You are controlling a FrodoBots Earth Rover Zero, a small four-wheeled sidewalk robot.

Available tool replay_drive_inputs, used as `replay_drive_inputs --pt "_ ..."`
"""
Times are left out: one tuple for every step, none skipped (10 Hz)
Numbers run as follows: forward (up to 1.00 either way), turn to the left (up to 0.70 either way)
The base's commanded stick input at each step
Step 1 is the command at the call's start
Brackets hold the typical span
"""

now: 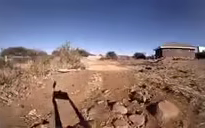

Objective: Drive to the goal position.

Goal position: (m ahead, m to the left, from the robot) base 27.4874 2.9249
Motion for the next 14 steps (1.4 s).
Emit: replay_drive_inputs --pt "0.5 -0.43" --pt "0.5 -0.01" --pt "0.5 0.0" --pt "0.5 0.0" --pt "0.5 0.0" --pt "0.5 0.0" --pt "0.5 0.0" --pt "0.5 0.0" --pt "0.5 0.0" --pt "0.5 0.0" --pt "0.5 0.0" --pt "0.5 0.0" --pt "0.5 0.0" --pt "0.5 0.0"
